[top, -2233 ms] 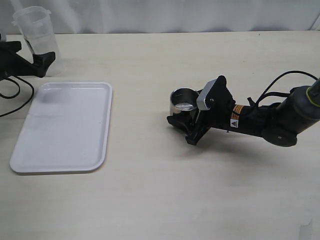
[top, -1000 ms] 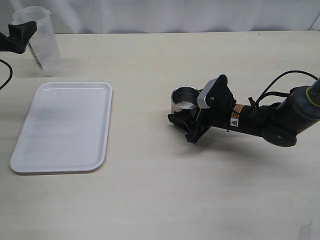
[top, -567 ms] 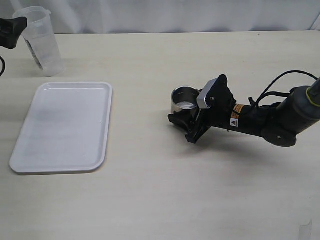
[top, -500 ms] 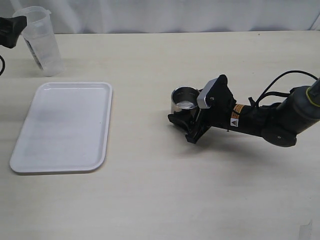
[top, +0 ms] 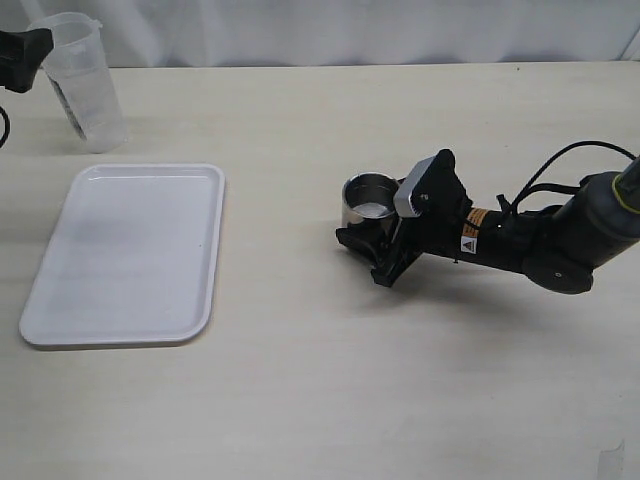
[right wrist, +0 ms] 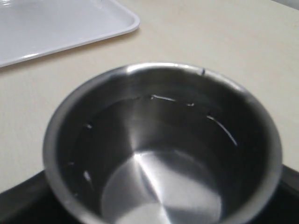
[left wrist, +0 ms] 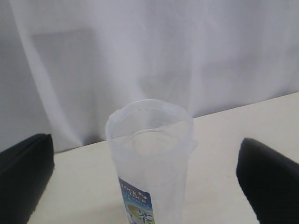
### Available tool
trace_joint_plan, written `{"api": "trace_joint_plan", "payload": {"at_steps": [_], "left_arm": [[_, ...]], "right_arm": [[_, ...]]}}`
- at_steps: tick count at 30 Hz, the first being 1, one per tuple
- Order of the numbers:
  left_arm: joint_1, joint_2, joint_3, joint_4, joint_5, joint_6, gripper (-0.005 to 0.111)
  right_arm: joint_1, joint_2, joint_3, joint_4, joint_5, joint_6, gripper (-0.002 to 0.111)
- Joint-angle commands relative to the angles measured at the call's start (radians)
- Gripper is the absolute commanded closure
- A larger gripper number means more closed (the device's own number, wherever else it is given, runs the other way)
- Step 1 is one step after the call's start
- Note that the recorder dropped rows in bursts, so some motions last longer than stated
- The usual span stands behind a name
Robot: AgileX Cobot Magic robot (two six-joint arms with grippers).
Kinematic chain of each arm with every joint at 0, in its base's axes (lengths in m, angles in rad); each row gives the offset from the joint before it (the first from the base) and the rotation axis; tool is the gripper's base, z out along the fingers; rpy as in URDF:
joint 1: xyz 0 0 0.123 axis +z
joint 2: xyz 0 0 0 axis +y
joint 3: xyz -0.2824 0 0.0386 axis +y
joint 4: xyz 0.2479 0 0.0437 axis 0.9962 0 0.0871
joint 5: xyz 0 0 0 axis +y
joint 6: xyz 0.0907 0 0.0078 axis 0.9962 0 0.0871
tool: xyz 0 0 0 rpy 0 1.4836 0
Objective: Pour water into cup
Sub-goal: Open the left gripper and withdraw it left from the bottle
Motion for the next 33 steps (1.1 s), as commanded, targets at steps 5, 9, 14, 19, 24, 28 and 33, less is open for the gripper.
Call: {"api": "trace_joint_plan", "payload": {"at_steps": [5, 9, 14, 19, 24, 28, 33], "left_arm": [[0.002, -0.089, 0.02, 0.003, 0.046, -0.024, 0.002], [-0.001, -0.242, 0.05, 0.003, 0.156, -0.03, 0.002], [-0.001, -0.443, 0.129, 0.003, 0.179, -0.044, 0.002], [-0.001, -0.678, 0.212, 0.003, 0.184, -0.194, 0.002], [-0.001, -0.887, 0.284, 0.077, 0.199, -0.289, 0.002], [-0.001, -1.016, 0.331, 0.084, 0.197, -0.359, 0.002], [-0.001, -1.163, 0.404, 0.084, 0.199, -0.439, 0.002]], "right_arm": [[0.0, -0.005, -0.005, 0.006, -0.049, -0.001, 0.104], [0.0, -0.005, -0.005, 0.006, -0.049, -0.001, 0.104], [0.0, -0.005, -0.005, 0.006, -0.049, -0.001, 0.104], [0.0, -0.005, -0.005, 0.006, -0.049, -0.001, 0.104], [0.0, -0.005, -0.005, 0.006, -0.049, -0.001, 0.104], [0.0, -0.005, -0.005, 0.006, -0.049, -0.001, 0.104], [0.0, -0.005, -0.005, 0.006, -0.049, -0.001, 0.104]]}}
